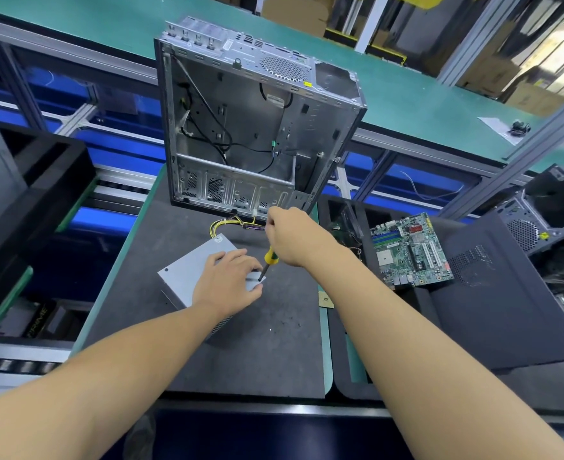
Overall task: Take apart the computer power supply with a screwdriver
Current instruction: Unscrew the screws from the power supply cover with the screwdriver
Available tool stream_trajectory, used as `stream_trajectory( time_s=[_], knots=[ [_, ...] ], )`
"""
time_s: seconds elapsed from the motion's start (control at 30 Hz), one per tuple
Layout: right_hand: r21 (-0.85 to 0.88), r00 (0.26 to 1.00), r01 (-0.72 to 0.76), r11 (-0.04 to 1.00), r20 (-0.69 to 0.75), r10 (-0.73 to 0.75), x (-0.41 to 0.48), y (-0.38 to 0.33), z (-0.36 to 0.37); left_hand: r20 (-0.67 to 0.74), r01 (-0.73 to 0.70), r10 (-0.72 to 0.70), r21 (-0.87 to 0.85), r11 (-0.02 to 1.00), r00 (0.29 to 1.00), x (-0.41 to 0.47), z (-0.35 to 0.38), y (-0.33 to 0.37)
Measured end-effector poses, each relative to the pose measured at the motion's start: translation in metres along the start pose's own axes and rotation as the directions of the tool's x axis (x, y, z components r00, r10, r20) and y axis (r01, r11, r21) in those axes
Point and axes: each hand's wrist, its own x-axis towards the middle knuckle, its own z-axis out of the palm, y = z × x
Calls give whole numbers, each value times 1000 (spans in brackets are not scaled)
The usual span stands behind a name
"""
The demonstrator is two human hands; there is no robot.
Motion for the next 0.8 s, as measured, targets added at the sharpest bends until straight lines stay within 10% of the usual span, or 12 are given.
stream_trajectory(
  time_s=[0.8],
  knots=[
    [23, 999, -49, 999, 7, 49, 1, -5, 4, -62, -65, 60, -85, 994, 996, -2, -5, 4]
  ],
)
